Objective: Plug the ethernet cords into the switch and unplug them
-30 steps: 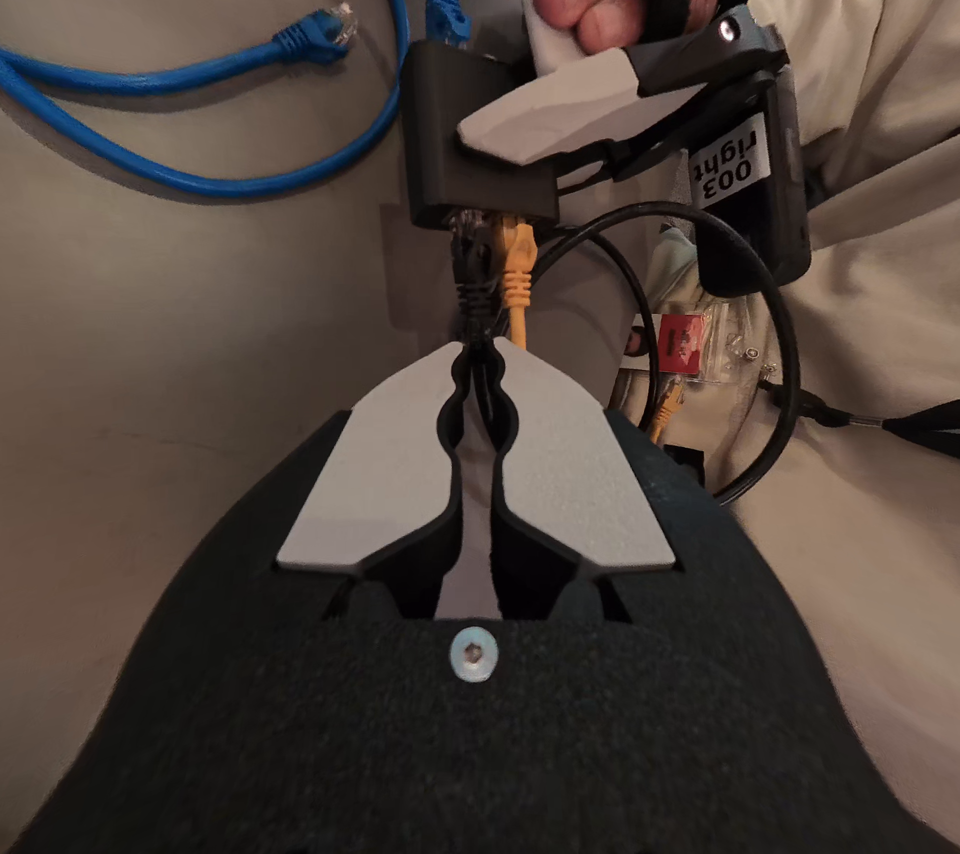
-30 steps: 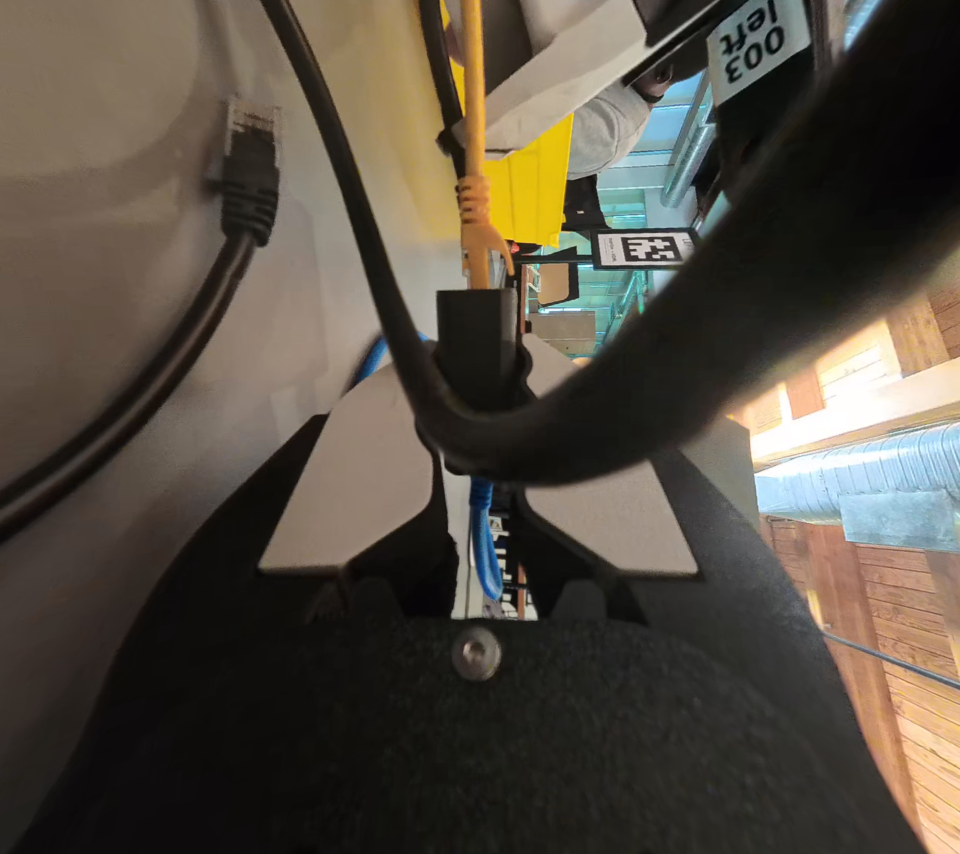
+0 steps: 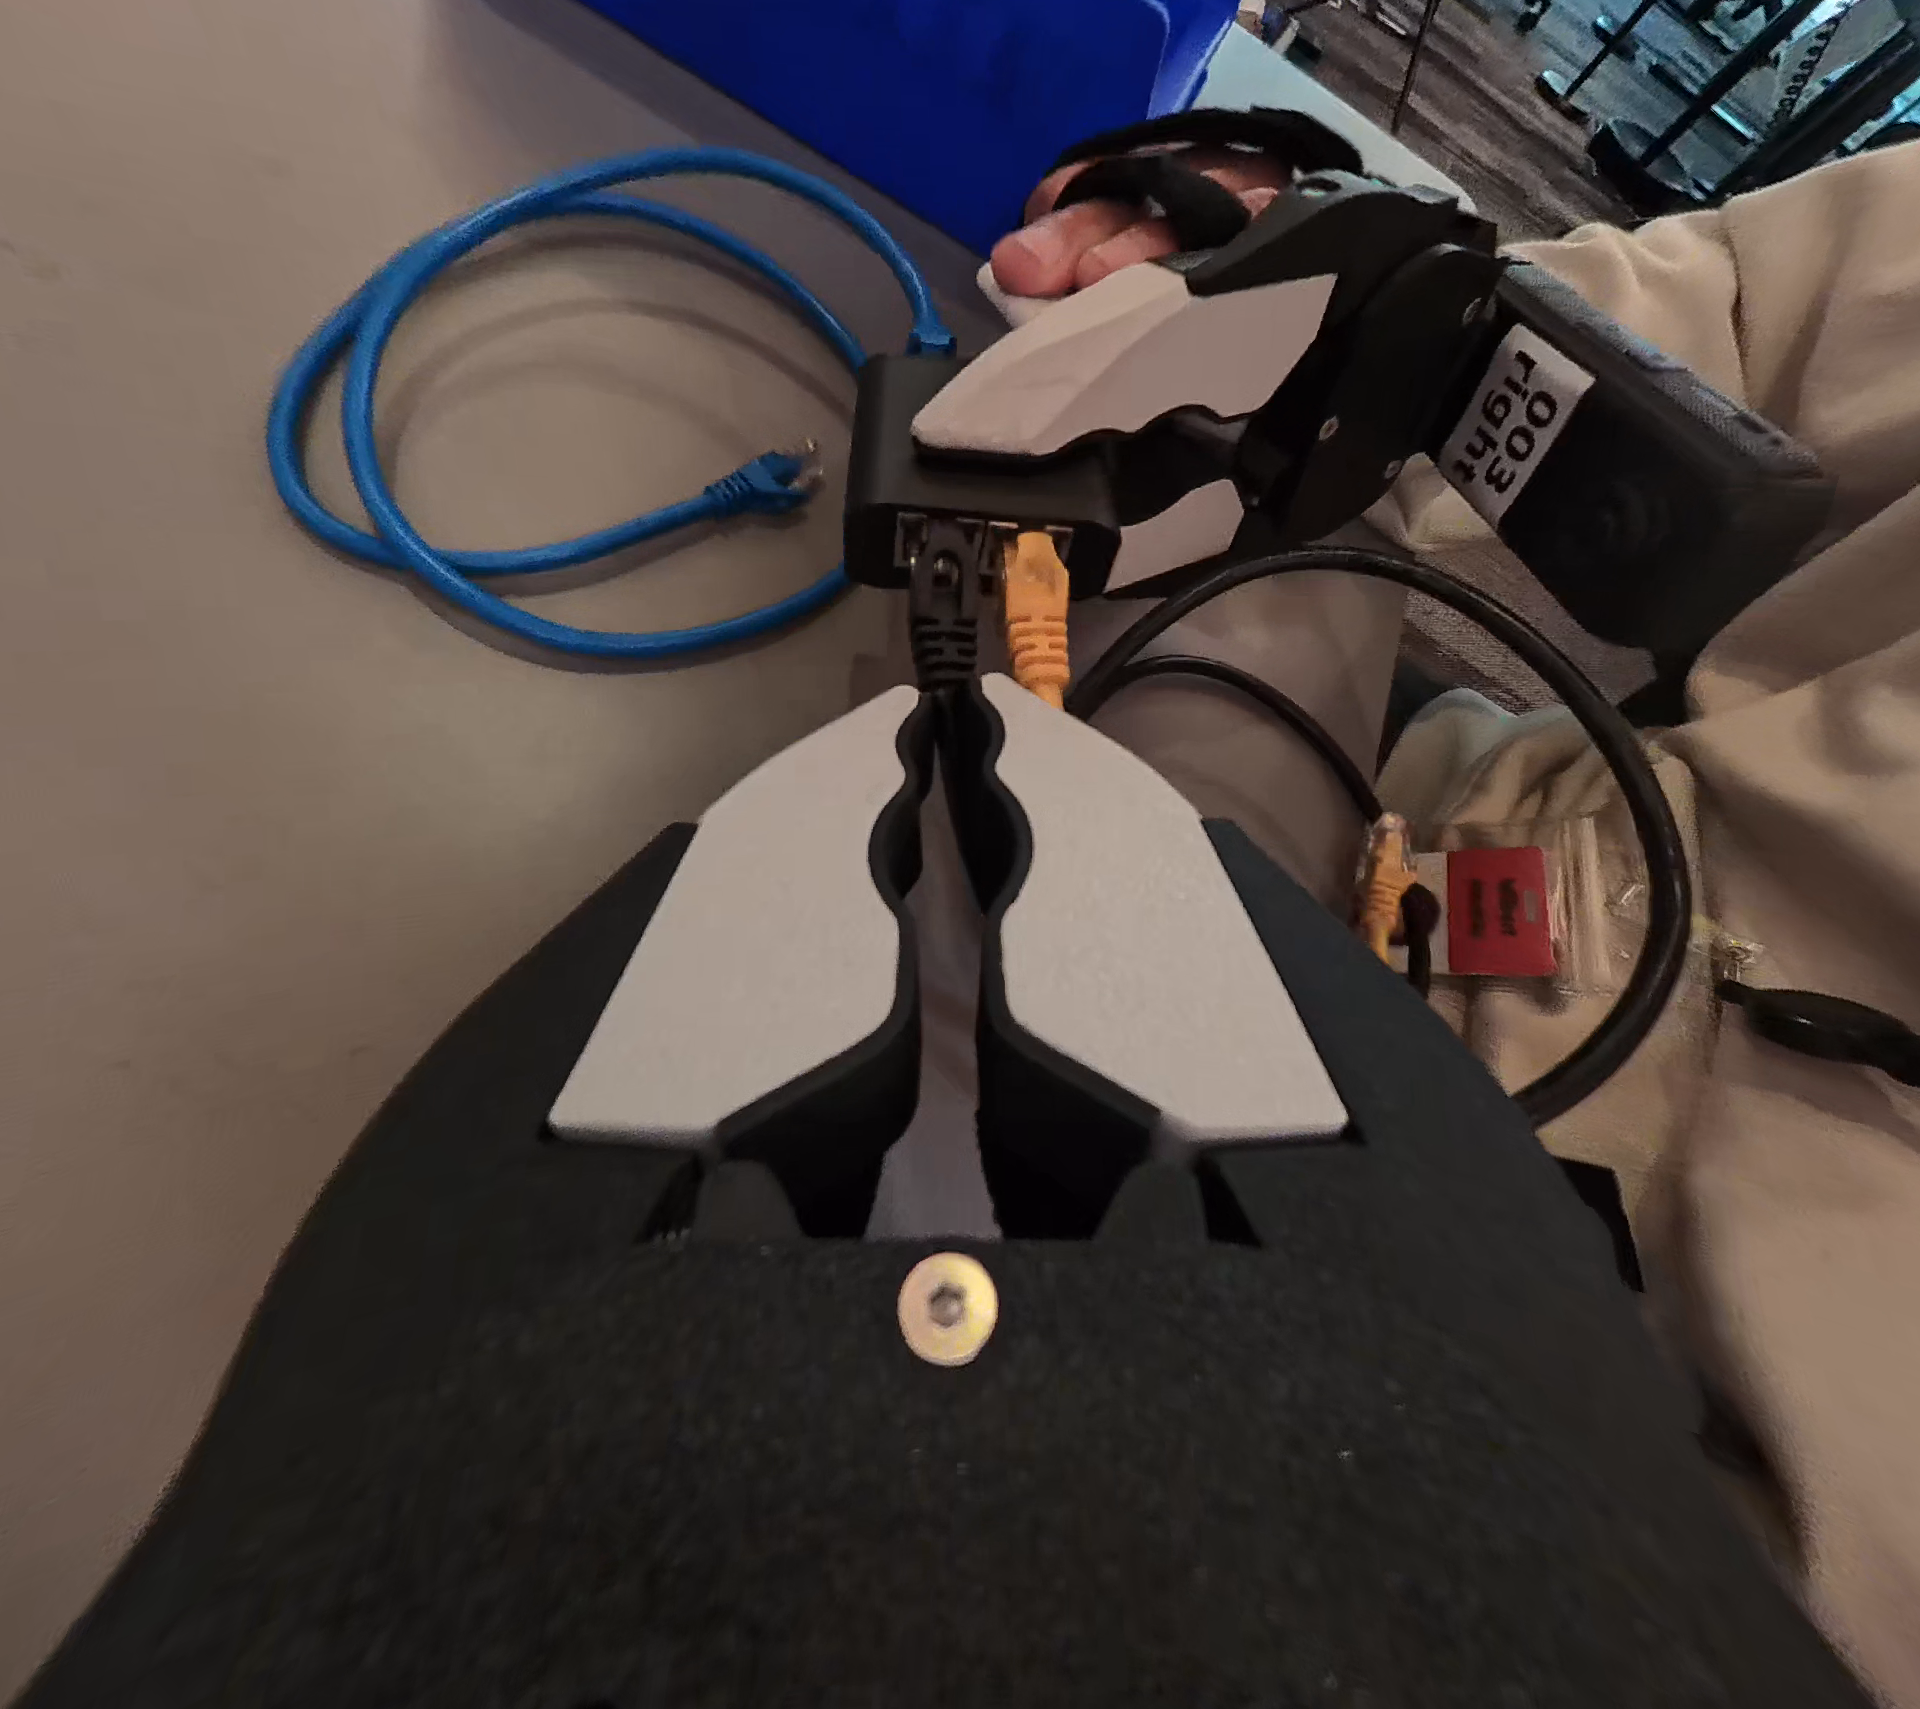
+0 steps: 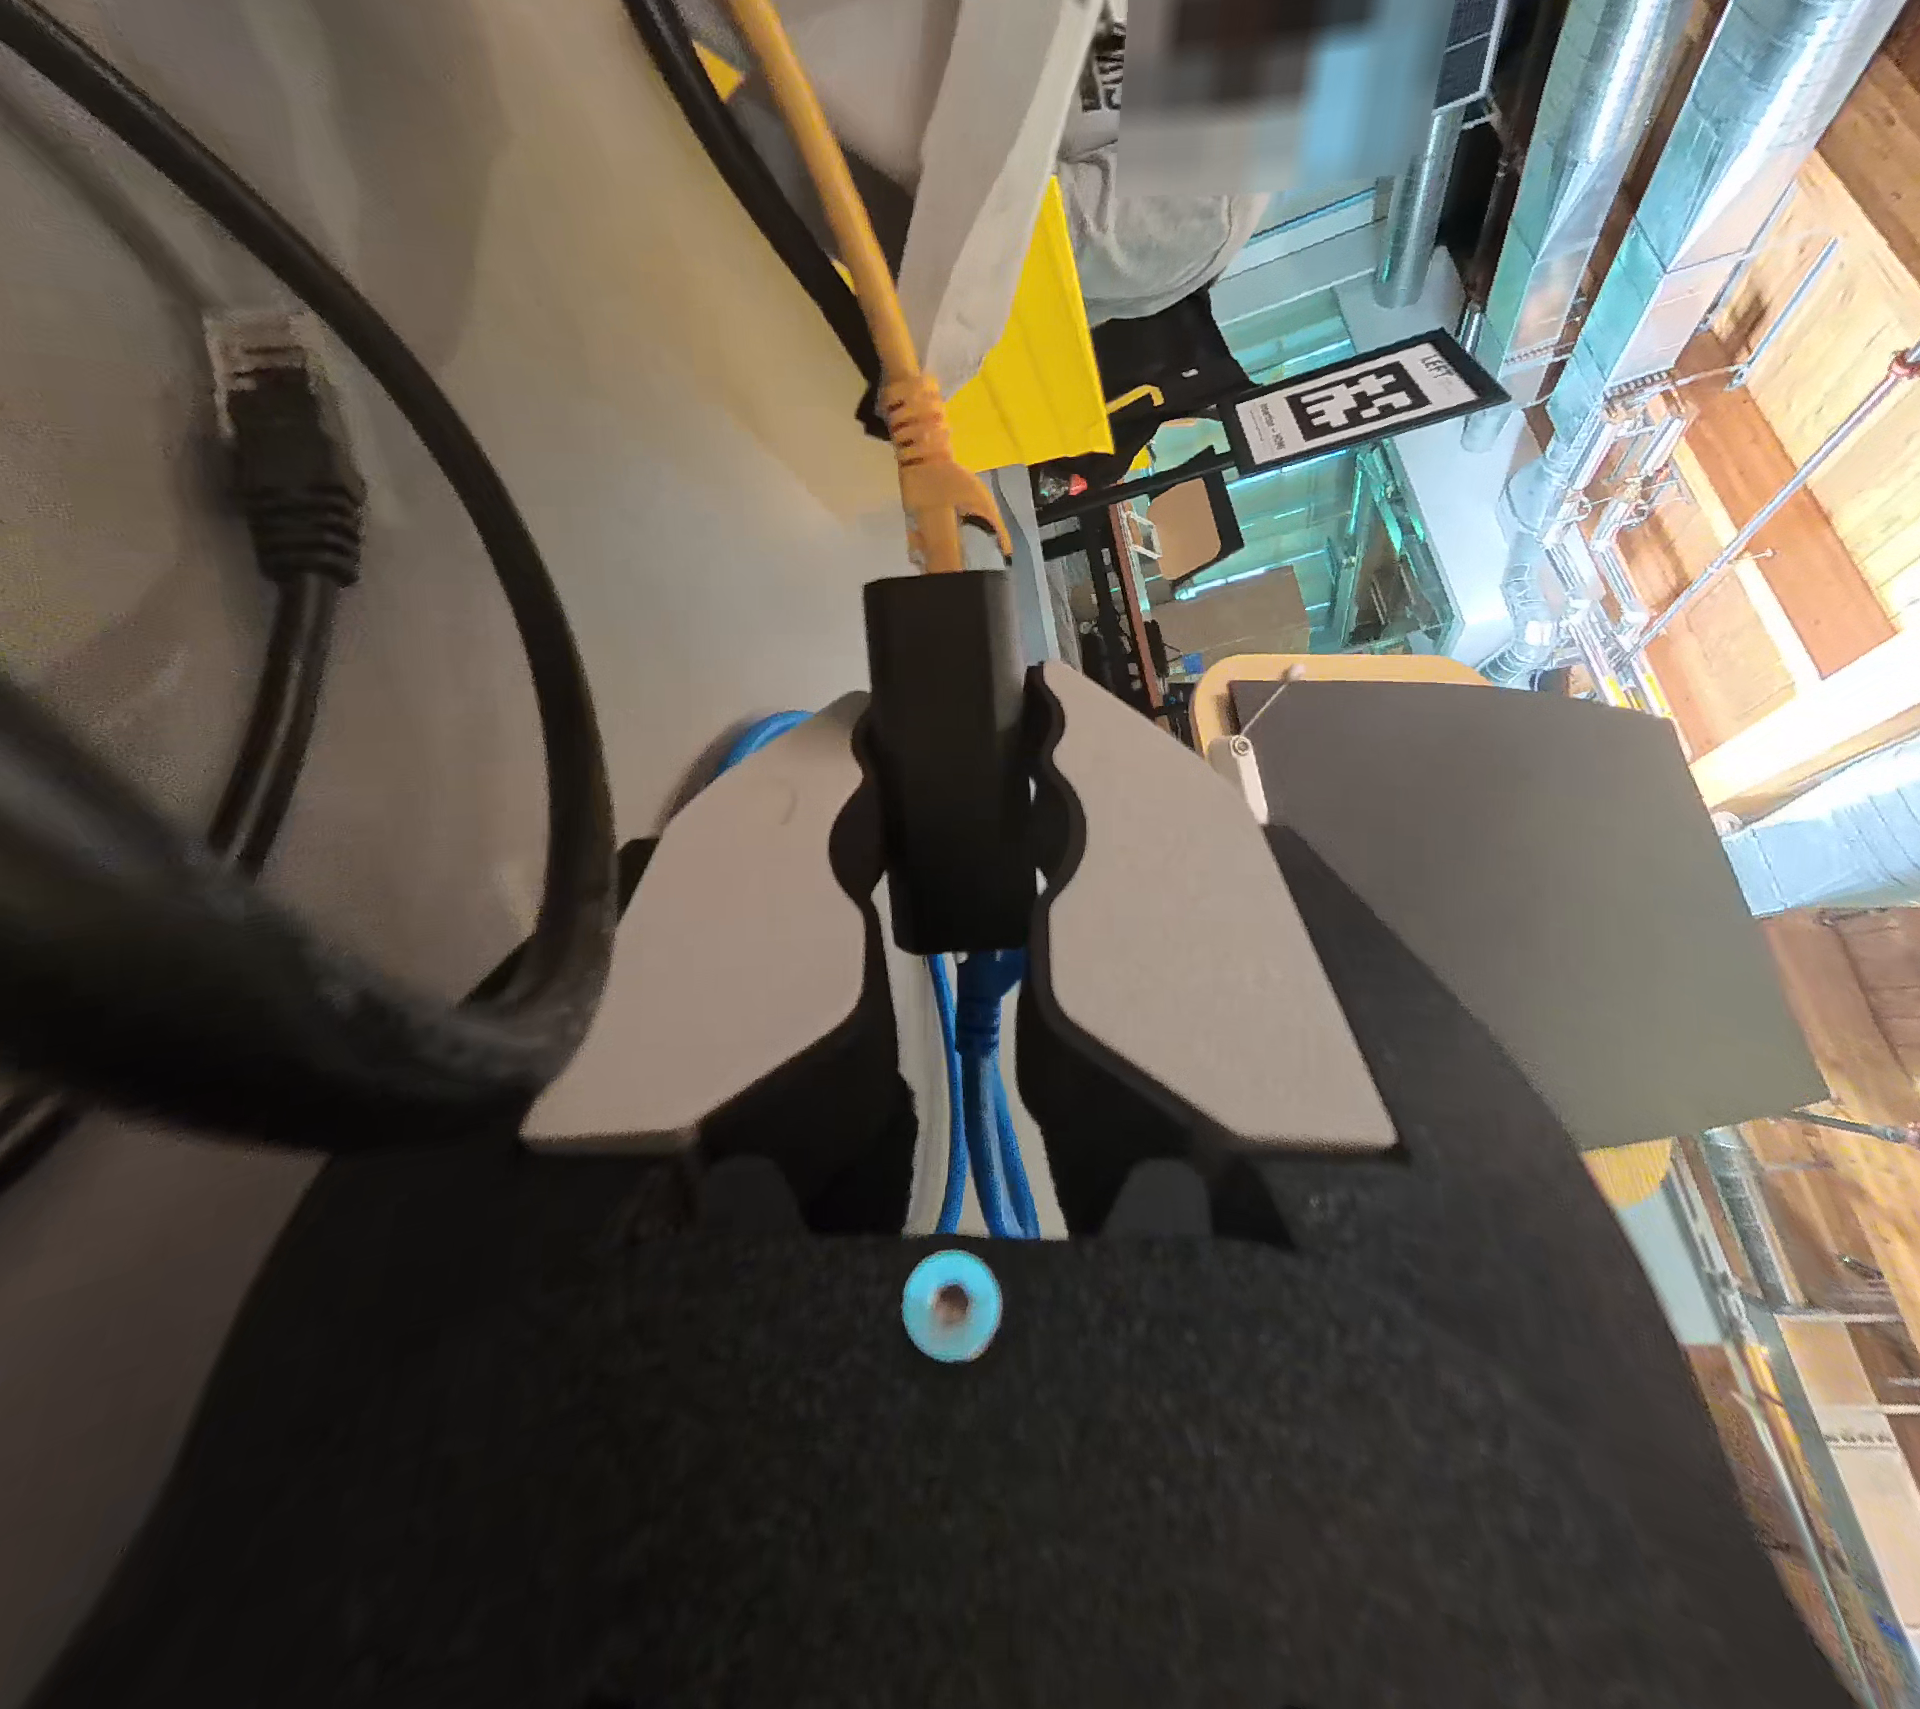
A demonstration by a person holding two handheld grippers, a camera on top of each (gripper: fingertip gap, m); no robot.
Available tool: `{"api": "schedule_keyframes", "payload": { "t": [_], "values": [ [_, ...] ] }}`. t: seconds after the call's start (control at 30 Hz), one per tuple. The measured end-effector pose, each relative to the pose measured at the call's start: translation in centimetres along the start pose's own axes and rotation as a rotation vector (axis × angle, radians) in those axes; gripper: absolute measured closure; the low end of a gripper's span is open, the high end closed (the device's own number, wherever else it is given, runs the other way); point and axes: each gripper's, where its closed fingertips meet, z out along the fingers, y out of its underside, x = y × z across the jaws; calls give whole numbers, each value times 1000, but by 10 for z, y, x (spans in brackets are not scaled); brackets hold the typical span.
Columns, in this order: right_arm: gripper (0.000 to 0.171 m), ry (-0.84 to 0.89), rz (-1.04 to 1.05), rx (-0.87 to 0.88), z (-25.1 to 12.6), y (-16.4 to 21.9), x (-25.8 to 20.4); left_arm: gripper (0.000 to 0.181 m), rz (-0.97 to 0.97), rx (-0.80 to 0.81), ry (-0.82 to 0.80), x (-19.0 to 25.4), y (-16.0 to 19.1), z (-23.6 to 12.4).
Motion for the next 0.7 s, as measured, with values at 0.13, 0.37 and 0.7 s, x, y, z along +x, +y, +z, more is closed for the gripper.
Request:
{"api": "schedule_keyframes", "payload": {
  "t": [0.13,0.37,0.7],
  "values": [
    [147,-8,24,27,-3,-3,1,177,63,24,-15,3,-2,0],
    [147,-29,37,35,-2,-3,-1,177,56,27,-4,1,-1,2],
    [147,26,45,-16,10,13,8,175,-5,97,10,3,-13,-3]
  ]
}}
